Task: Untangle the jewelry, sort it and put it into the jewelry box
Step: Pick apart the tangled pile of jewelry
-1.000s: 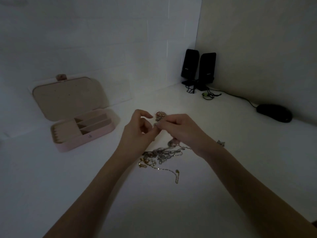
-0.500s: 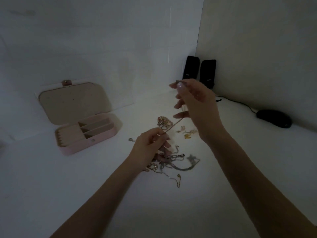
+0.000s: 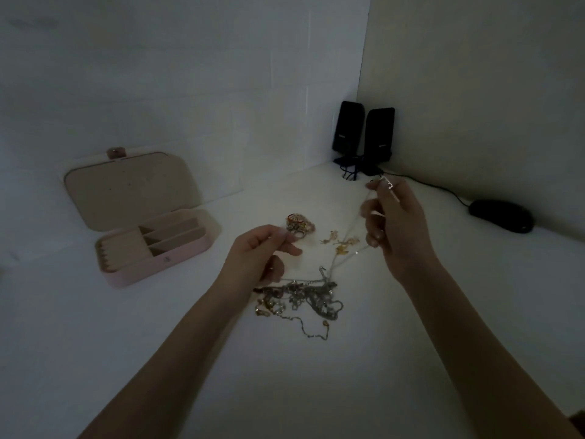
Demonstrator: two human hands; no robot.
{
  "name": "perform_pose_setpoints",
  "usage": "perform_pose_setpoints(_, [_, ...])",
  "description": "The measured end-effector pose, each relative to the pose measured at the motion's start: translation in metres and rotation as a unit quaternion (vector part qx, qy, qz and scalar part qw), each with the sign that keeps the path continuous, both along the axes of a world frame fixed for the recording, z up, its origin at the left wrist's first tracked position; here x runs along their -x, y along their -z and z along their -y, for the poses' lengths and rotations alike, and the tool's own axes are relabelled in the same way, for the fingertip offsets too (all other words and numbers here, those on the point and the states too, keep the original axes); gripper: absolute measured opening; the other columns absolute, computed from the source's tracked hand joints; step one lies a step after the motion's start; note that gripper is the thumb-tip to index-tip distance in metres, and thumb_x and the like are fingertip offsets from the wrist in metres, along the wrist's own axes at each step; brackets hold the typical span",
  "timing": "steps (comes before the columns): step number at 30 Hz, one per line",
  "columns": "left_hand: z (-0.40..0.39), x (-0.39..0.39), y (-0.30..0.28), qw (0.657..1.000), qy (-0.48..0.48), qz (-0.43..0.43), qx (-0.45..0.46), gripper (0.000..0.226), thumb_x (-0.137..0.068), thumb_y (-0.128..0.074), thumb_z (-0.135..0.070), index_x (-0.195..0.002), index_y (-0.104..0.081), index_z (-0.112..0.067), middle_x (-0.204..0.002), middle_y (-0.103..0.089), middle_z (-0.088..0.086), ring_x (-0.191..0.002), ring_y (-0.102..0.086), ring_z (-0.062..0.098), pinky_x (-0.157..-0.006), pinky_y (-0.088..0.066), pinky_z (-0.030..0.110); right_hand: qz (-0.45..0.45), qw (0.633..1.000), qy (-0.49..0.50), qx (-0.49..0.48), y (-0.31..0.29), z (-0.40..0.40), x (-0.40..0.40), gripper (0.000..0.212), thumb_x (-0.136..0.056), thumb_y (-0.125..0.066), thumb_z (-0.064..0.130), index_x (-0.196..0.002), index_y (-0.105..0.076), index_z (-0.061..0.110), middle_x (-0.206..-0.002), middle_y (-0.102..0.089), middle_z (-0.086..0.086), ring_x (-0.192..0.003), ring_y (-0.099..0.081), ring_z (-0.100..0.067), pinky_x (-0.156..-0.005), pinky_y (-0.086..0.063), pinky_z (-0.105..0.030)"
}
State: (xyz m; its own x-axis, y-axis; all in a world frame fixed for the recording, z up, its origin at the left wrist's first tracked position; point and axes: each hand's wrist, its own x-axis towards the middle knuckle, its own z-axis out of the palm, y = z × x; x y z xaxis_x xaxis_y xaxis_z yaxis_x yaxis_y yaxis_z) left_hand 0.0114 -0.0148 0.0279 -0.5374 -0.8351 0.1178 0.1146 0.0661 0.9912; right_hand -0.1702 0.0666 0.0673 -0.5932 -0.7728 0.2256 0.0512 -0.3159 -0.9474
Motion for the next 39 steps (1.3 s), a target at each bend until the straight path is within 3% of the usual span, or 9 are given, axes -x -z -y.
perform_pose_setpoints(4, [-0.004, 0.000, 0.003, 0.988, 0.039, 0.109, 0.102, 0.023, -0.081, -0.065, -0.034, -0.093, -0.072, -0.016, -0.048, -0.040, -0.010, -0.039, -0.030, 0.005, -0.041, -0.023, 0.016, -0.053, 0.997, -0.063, 0.001, -0.008, -0.002, -0.006, 0.019, -0.102, -0.038, 0.023, -0.092, -0.050, 0.012, -0.113, -0.068, 0.001, -0.036, -0.023, -0.007, -0.034, -0.022, -0.016])
perform_pose_setpoints(9, [-0.004, 0.002, 0.011, 0.955, 0.025, 0.218, 0.198, 0.034, -0.073, -0.072, -0.043, -0.106, -0.068, -0.035, -0.053, -0.044, -0.009, -0.046, -0.038, 0.002, -0.050, -0.029, 0.013, -0.064, 0.986, -0.154, -0.006, -0.017, -0.011, -0.011, 0.019, -0.099, -0.040, 0.020, -0.089, -0.054, 0.016, -0.125, -0.060, 0.004, -0.036, -0.023, -0.003, -0.033, -0.020, -0.014])
perform_pose_setpoints(13, [-0.005, 0.014, 0.018, 0.949, 0.012, 0.183, 0.258, 0.032, -0.076, -0.073, -0.044, -0.106, -0.061, -0.046, -0.087, -0.059, -0.013, -0.074, -0.053, -0.003, -0.071, -0.041, 0.013, -0.060, 0.959, -0.278, -0.012, -0.024, -0.016, -0.029, 0.018, -0.098, -0.040, 0.022, -0.089, -0.053, 0.014, -0.132, -0.058, 0.005, -0.036, -0.021, -0.004, -0.032, -0.021, -0.012])
perform_pose_setpoints(17, [-0.014, 0.019, 0.021, 0.948, 0.105, 0.078, 0.290, 0.014, -0.085, -0.066, -0.017, -0.086, -0.072, -0.029, -0.094, -0.068, -0.015, -0.093, -0.063, 0.008, -0.085, -0.051, 0.030, -0.097, 0.931, -0.351, -0.005, -0.025, -0.011, -0.050, 0.020, -0.101, -0.036, 0.017, -0.091, -0.052, 0.009, -0.136, -0.056, 0.000, -0.034, -0.022, -0.004, -0.032, -0.022, -0.013])
perform_pose_setpoints(22, [-0.003, 0.011, 0.021, 0.979, -0.098, 0.133, 0.120, 0.023, -0.091, -0.051, -0.024, -0.073, -0.065, -0.019, -0.080, -0.069, -0.009, -0.073, -0.059, 0.009, -0.069, -0.046, 0.028, -0.028, 0.955, -0.293, 0.025, -0.029, -0.016, -0.032, 0.019, -0.101, -0.035, 0.018, -0.089, -0.051, 0.015, -0.130, -0.060, -0.002, -0.035, -0.022, -0.002, -0.031, -0.021, -0.009])
perform_pose_setpoints(27, [0.010, 0.005, 0.005, 0.980, -0.121, -0.046, -0.149, 0.028, -0.099, -0.044, -0.025, -0.078, -0.049, -0.007, -0.063, -0.070, 0.011, -0.060, -0.068, 0.020, -0.065, -0.057, 0.028, 0.010, 0.976, -0.211, 0.043, -0.026, -0.028, 0.005, 0.017, -0.092, -0.040, 0.034, -0.092, -0.049, 0.019, -0.129, -0.061, -0.003, -0.037, -0.021, -0.001, -0.032, -0.018, -0.009])
perform_pose_setpoints(29, [0.009, 0.004, 0.003, 0.975, -0.121, -0.066, -0.173, 0.033, -0.099, -0.046, -0.029, -0.074, -0.048, -0.007, -0.054, -0.063, 0.010, -0.049, -0.064, 0.022, -0.059, -0.060, 0.036, 0.014, 0.986, -0.163, 0.040, -0.020, -0.030, 0.016, 0.017, -0.095, -0.040, 0.034, -0.089, -0.050, 0.021, -0.127, -0.062, -0.003, -0.037, -0.021, -0.002, -0.032, -0.021, -0.008])
perform_pose_setpoints(32, [0.009, 0.003, 0.002, 0.977, -0.127, -0.038, -0.170, 0.041, -0.098, -0.044, -0.036, -0.070, -0.051, -0.007, -0.042, -0.047, 0.002, -0.032, -0.044, 0.014, -0.042, -0.050, 0.027, 0.023, 0.995, -0.088, 0.036, -0.008, -0.030, 0.030, 0.021, -0.100, -0.038, 0.029, -0.086, -0.051, 0.023, -0.123, -0.064, -0.003, -0.038, -0.023, -0.003, -0.034, -0.023, -0.008])
perform_pose_setpoints(39, [0.018, -0.007, 0.001, 0.978, -0.180, 0.051, -0.093, 0.051, -0.098, -0.040, -0.043, -0.063, -0.053, -0.009, -0.040, -0.045, 0.001, -0.030, -0.039, 0.012, -0.033, -0.021, 0.013, 0.010, 0.995, 0.097, 0.008, 0.010, -0.031, 0.053, 0.020, -0.102, -0.038, 0.026, -0.085, -0.047, 0.020, -0.112, -0.068, -0.001, -0.037, -0.025, -0.005, -0.035, -0.024, -0.013])
